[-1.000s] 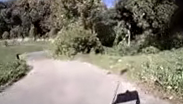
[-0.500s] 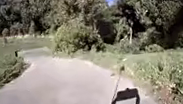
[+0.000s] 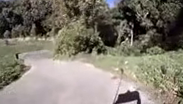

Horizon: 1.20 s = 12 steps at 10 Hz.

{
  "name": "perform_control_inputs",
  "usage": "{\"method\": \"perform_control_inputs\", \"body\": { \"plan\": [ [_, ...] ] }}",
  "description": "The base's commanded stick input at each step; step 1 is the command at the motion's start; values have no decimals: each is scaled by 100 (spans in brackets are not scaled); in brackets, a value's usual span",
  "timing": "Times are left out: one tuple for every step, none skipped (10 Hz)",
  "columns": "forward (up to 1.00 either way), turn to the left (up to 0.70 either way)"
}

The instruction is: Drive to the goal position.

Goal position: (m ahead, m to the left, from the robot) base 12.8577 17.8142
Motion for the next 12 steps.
{"method": "perform_control_inputs", "body": {
  "plan": [
    [100,22],
    [100,7],
    [100,3],
    [100,1],
    [100,0],
    [100,0],
    [100,0],
    [100,0],
    [100,0],
    [100,0],
    [100,0],
    [100,0]
  ]
}}
